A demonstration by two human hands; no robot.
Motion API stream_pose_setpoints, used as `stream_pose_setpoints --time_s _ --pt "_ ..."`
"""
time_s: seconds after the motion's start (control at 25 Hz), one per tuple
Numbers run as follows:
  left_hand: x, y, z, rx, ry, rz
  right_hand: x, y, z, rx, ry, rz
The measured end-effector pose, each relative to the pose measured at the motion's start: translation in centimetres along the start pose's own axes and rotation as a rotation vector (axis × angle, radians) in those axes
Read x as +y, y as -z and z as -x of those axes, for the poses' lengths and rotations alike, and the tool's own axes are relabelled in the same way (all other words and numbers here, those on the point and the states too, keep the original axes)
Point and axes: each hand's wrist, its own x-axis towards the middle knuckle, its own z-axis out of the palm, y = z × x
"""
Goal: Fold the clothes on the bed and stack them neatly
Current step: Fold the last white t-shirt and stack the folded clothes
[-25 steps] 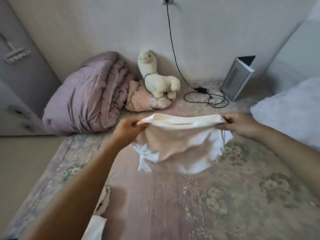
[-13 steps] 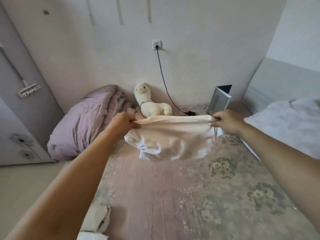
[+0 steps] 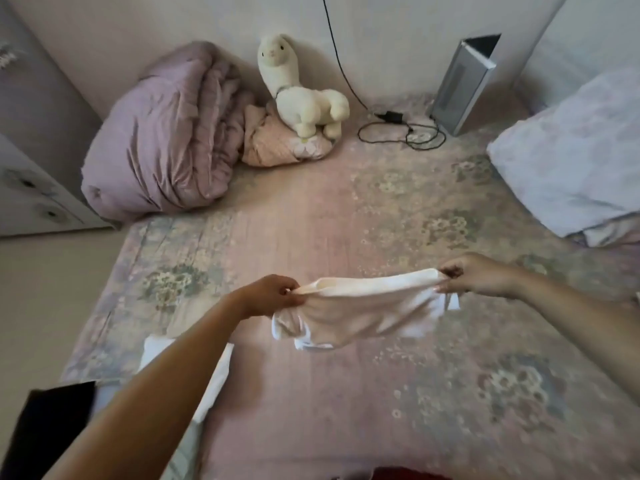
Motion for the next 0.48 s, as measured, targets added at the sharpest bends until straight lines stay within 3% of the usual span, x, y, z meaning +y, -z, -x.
stream_pose_setpoints --time_s 0.16,0.32,0.4,0.48 --pt "-6.7 -7.2 -5.0 -0.156 0.139 0.081 6.2 -6.0 -4.9 -0.147 -0.159 0.008" --pt "-13.3 -13.4 -13.3 -0.190 0.172 0.035 13.7 -12.3 -13.5 -0.282 -0.260 0.118" --pt "-16.5 -16.6 -18.5 -0.124 0.184 0.010 17.7 -15.9 -19.0 -0.228 -0.253 0.179" --pt "-18.7 -18.2 -23.2 0.002 0.234 0.056 20.6 -18.0 -23.9 -0.065 -0.279 0.189"
